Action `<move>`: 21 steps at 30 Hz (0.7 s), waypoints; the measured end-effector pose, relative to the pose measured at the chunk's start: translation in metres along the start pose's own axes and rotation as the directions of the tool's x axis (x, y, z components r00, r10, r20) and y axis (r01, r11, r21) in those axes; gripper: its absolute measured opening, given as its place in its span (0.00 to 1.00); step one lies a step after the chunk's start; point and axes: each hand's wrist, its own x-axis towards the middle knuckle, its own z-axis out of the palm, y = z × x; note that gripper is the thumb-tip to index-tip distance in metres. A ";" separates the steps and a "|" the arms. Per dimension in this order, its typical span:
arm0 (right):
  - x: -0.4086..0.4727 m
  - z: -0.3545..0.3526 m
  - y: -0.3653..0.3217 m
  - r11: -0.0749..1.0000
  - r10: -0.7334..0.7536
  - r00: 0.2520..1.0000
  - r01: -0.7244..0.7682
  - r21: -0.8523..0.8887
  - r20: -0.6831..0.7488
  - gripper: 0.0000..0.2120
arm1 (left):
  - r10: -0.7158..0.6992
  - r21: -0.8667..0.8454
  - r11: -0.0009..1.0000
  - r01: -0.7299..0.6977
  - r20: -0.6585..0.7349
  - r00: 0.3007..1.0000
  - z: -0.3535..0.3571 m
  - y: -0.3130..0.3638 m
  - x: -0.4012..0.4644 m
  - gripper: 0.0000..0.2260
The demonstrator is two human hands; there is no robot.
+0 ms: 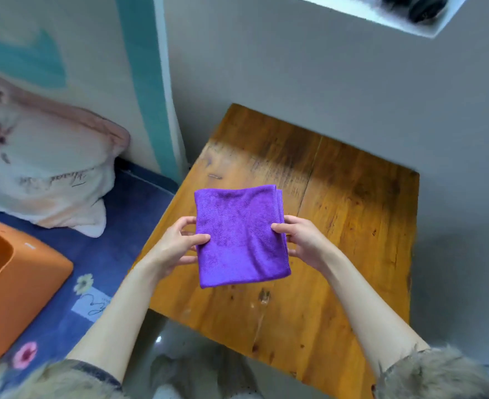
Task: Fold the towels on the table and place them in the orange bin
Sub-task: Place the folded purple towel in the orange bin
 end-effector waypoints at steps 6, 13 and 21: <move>-0.011 0.134 -0.022 0.993 -0.056 0.989 0.071 -0.099 0.140 0.10 | 0.046 -0.121 0.990 -0.065 -0.158 0.986 -0.122 -0.017 -0.070 0.14; -0.022 0.325 -0.019 0.955 -0.032 0.932 0.136 -0.264 0.362 0.06 | 0.012 -0.276 0.952 -0.135 -0.406 0.914 -0.268 -0.068 -0.156 0.15; -0.015 0.508 -0.012 0.867 0.047 0.833 0.241 -0.437 0.552 0.06 | -0.141 -0.390 0.910 -0.141 -0.611 0.779 -0.400 -0.125 -0.203 0.24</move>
